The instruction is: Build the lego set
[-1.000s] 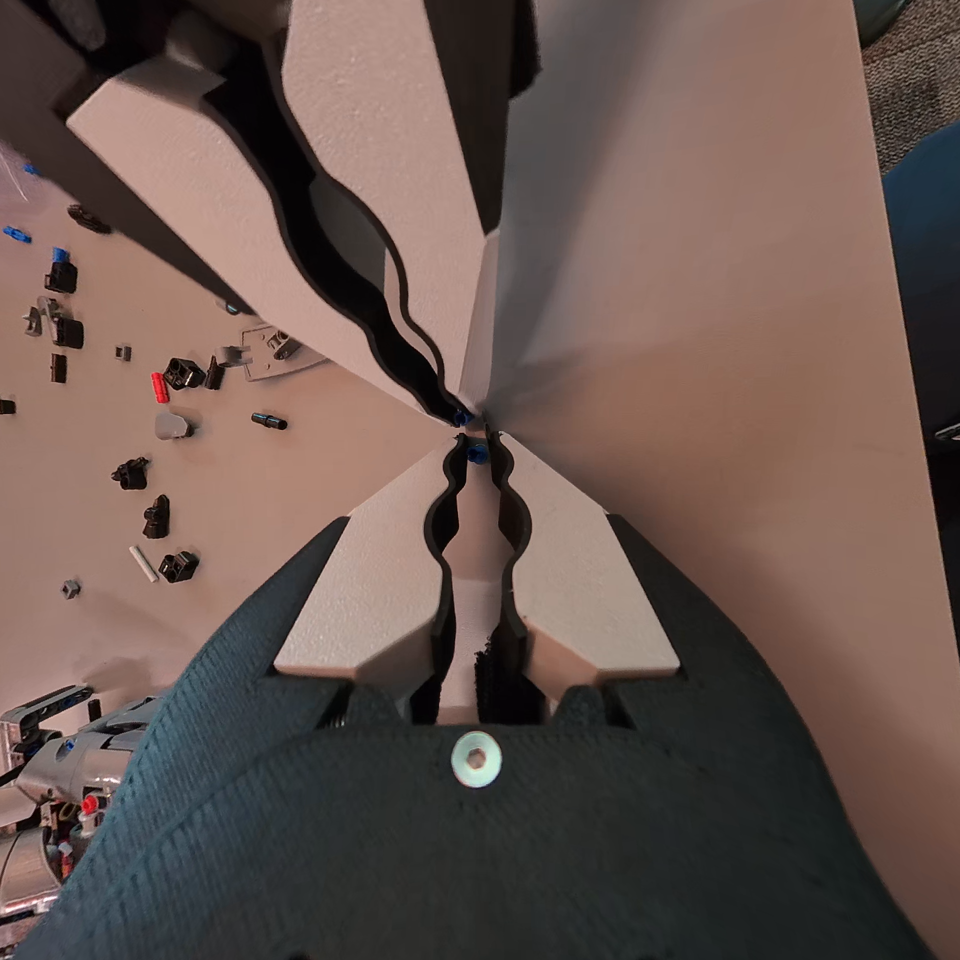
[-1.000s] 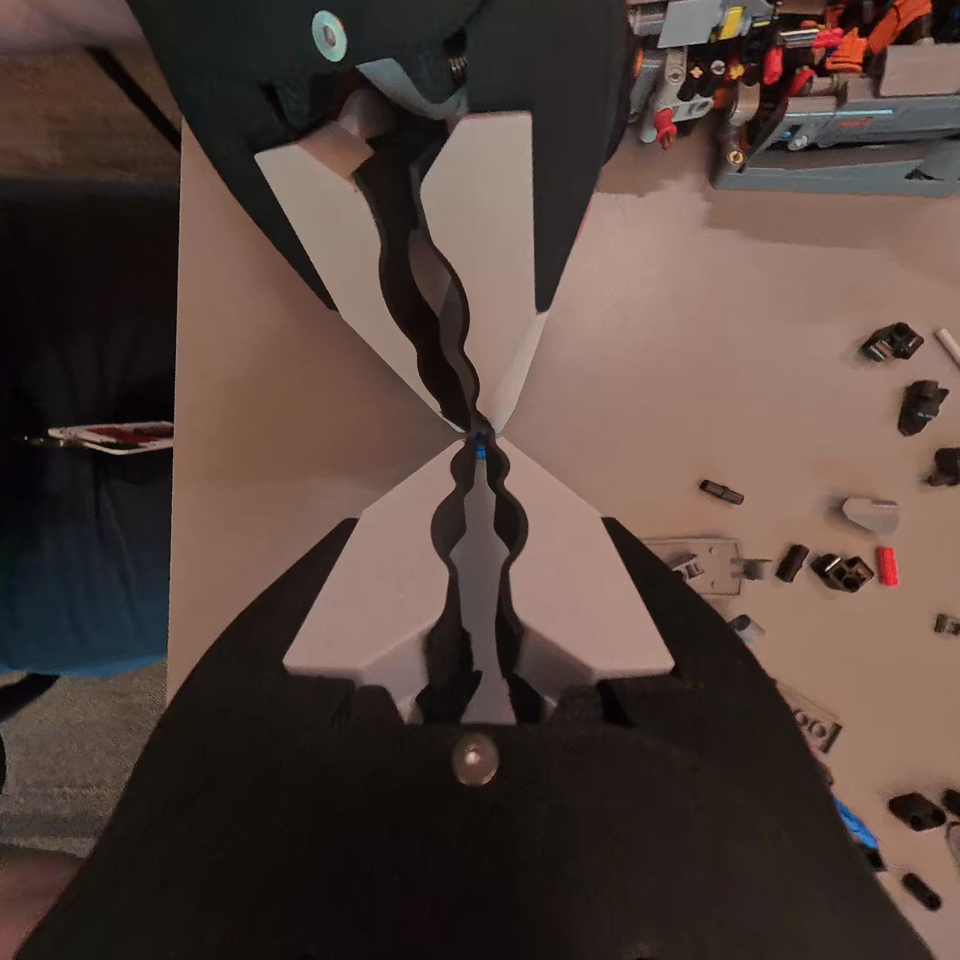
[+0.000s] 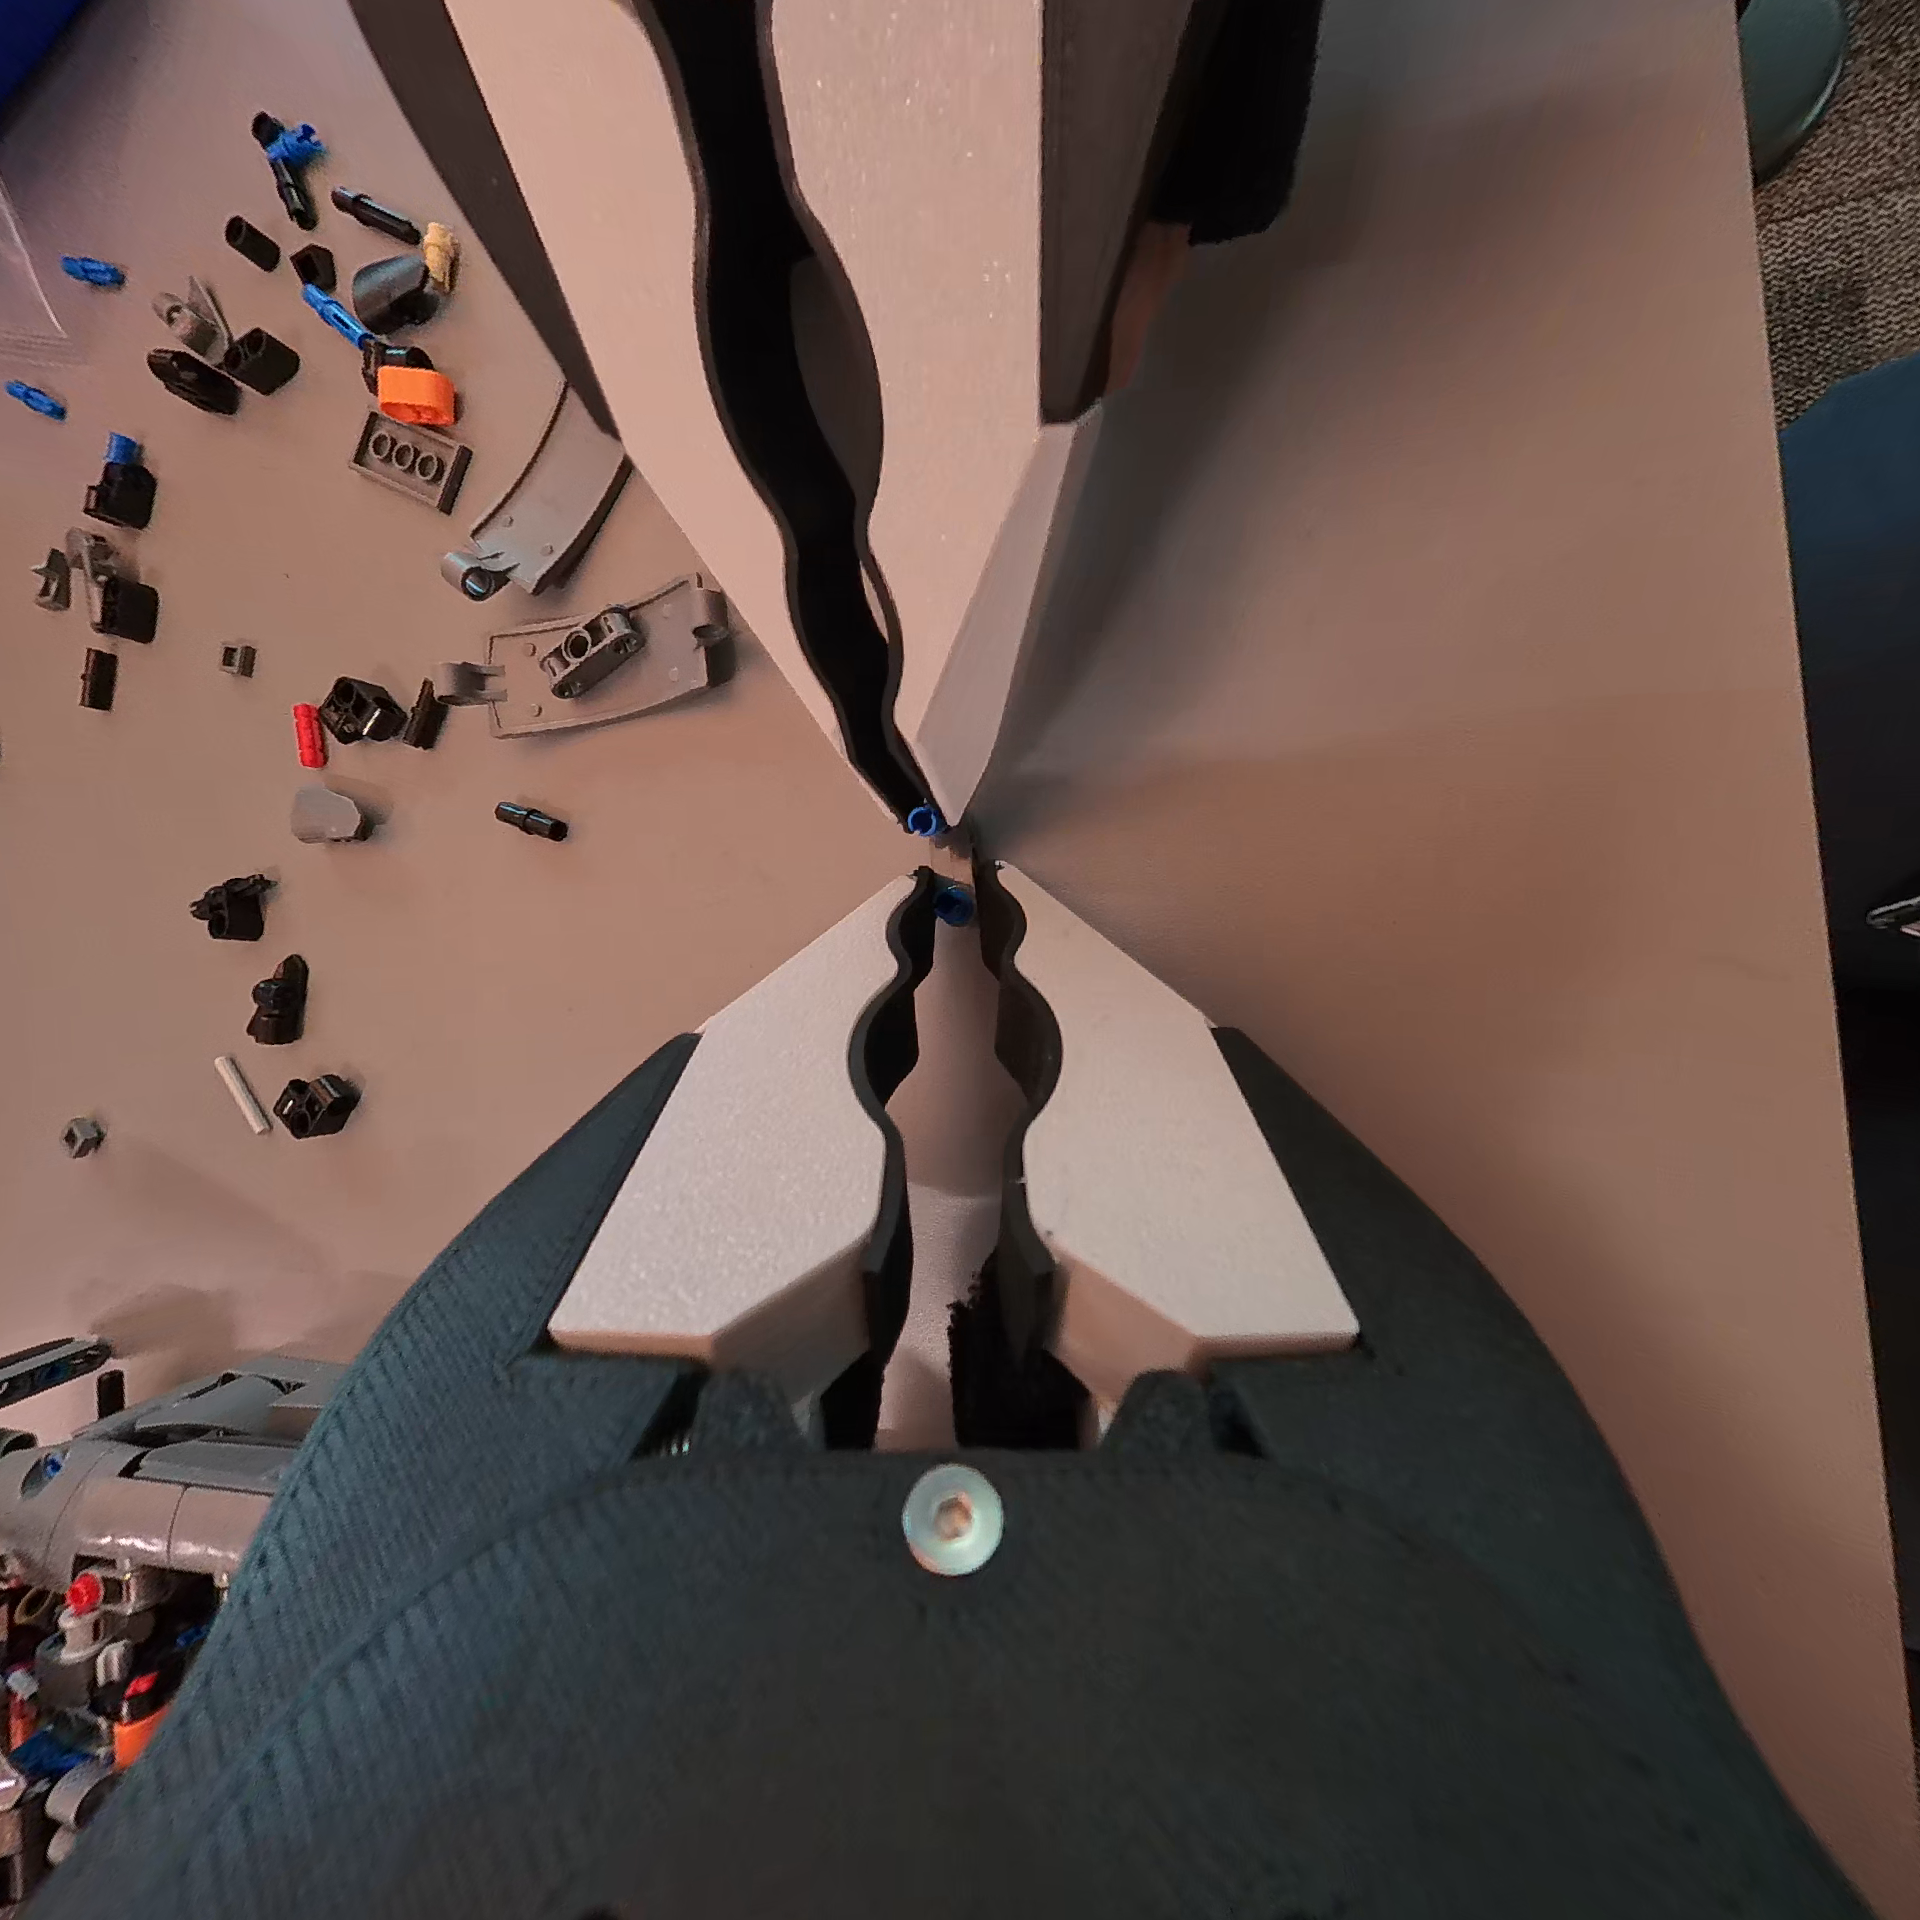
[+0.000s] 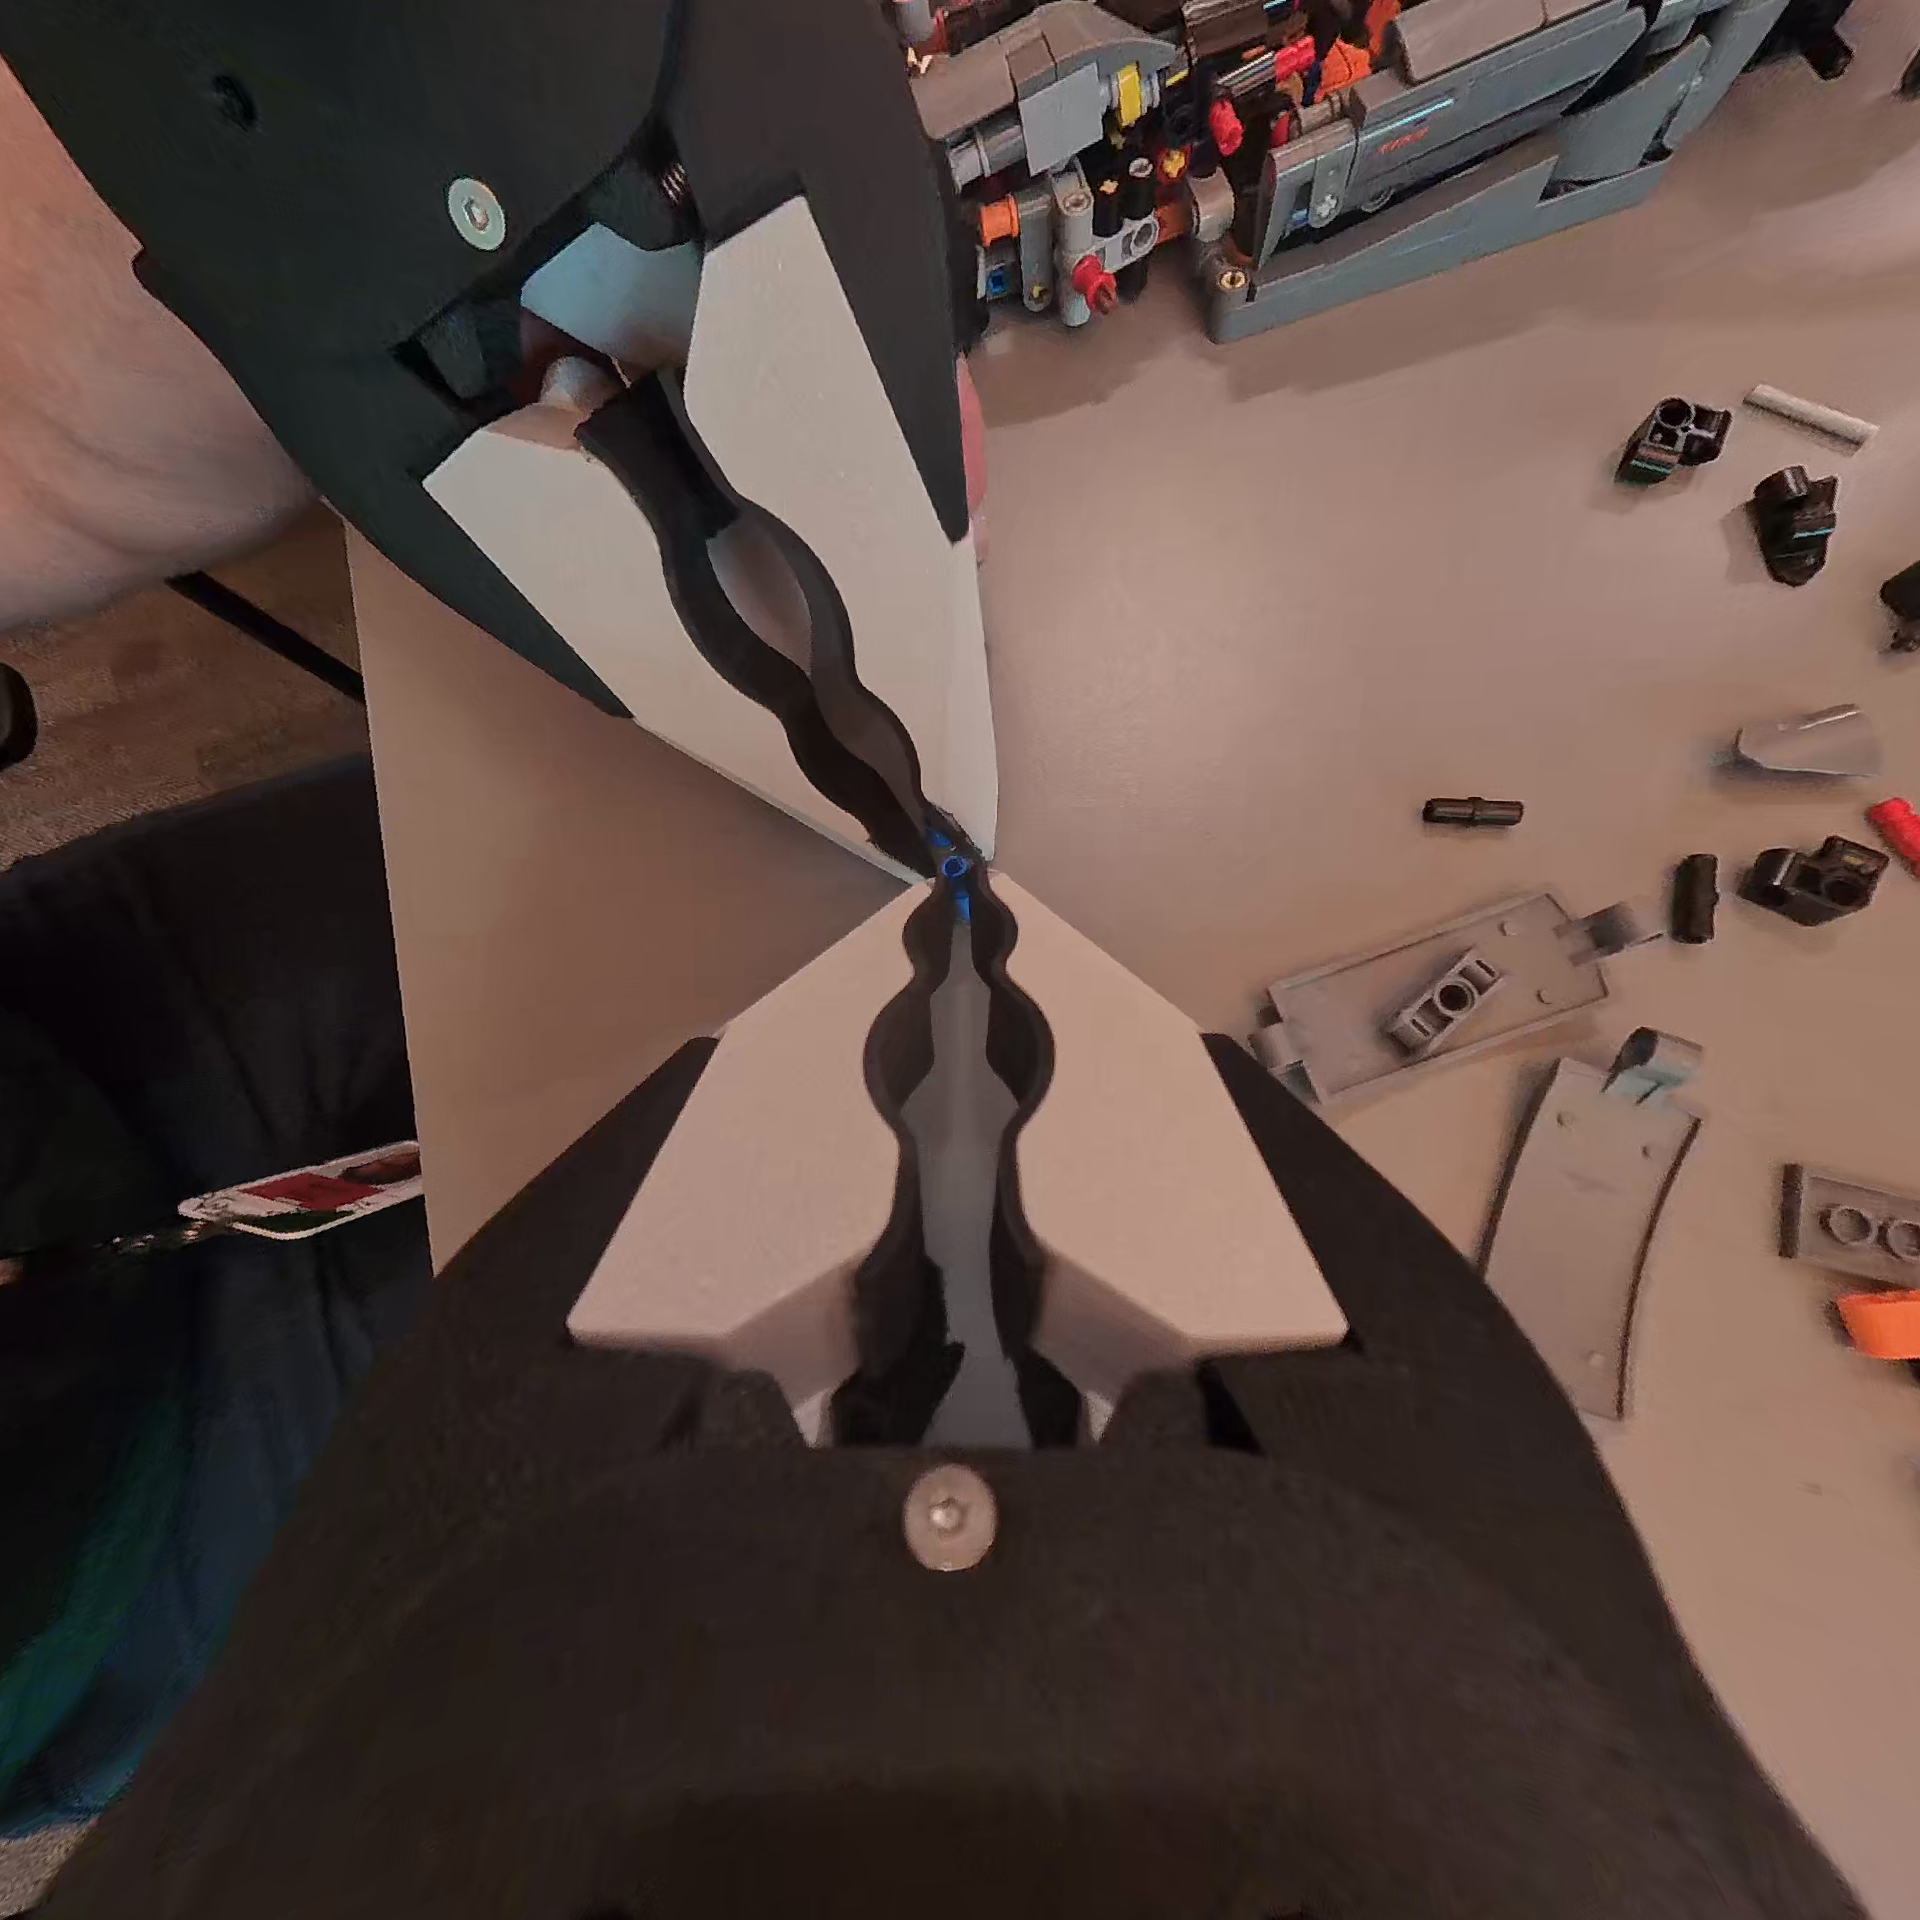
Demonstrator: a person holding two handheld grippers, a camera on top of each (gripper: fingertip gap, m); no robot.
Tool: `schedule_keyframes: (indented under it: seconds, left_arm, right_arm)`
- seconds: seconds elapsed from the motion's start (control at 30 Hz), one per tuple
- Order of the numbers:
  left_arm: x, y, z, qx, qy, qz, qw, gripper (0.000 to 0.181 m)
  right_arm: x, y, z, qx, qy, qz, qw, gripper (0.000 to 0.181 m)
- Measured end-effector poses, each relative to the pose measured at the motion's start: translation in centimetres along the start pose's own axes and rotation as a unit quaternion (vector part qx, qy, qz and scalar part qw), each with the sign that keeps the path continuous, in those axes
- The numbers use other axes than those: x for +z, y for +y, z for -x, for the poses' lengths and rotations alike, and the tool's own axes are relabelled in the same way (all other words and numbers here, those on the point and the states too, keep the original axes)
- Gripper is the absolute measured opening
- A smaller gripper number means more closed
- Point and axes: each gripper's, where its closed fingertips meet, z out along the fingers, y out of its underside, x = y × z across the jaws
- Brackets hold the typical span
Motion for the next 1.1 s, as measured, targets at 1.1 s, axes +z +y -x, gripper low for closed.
schedule_keyframes:
  seconds: [1.1]
  left_arm:
    - [0.6, -0.6, 0.4, -0.214, -0.054, -0.044, 0.974, 0.006]
  right_arm:
    - [-0.4, 0.0, -0.8, 0.092, 0.016, -0.063, 0.994, 0.001]
